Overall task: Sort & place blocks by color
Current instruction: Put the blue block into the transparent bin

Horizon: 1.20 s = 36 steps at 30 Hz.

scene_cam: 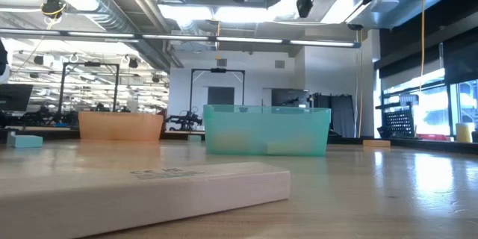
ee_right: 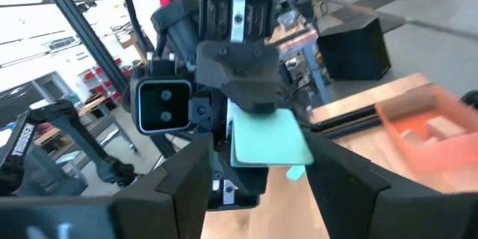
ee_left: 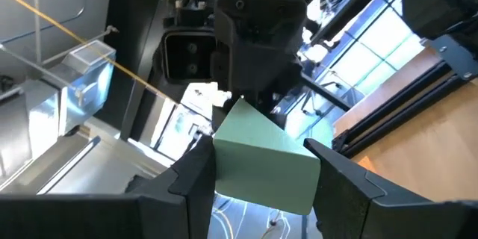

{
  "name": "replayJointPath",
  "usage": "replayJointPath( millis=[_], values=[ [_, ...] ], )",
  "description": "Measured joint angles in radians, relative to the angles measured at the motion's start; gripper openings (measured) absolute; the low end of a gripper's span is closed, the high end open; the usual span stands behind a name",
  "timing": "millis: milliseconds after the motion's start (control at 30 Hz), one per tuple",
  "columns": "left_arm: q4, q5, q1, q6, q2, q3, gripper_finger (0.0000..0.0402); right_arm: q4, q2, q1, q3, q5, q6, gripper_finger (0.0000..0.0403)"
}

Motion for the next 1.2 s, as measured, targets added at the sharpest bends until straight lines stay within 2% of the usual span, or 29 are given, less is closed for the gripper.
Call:
replayJointPath(
  millis=[200,400,833,1033,1133,1200],
  values=[
    [0.001,-0.070,-0.023,0.005,-0.009,-0.001,0.0168,-0.008,-0.067,-0.062,0.002,-0.002,-0.015,0.0204],
    [0.000,-0.213,-0.054,0.008,-0.014,-0.001,0.0168,-0.067,-0.135,-0.119,0.002,-0.002,-0.039,0.0204],
    [-0.033,-0.699,-0.209,-0.009,-0.047,0.005,0.0168,-0.145,-0.206,-0.156,0.002,-0.019,-0.079,0.0204],
    [-0.127,-0.852,-0.293,-0.108,-0.061,0.071,0.0168,-0.166,-0.205,-0.156,0.002,-0.050,-0.080,0.0204],
    [-0.216,-0.885,-0.327,-0.209,-0.067,0.120,0.0168,-0.174,-0.205,-0.156,0.002,-0.075,-0.082,0.0204],
    [-0.332,-0.888,-0.350,-0.291,-0.074,0.153,0.0168,-0.174,-0.205,-0.156,0.002,-0.109,-0.082,0.0204]
  ],
)
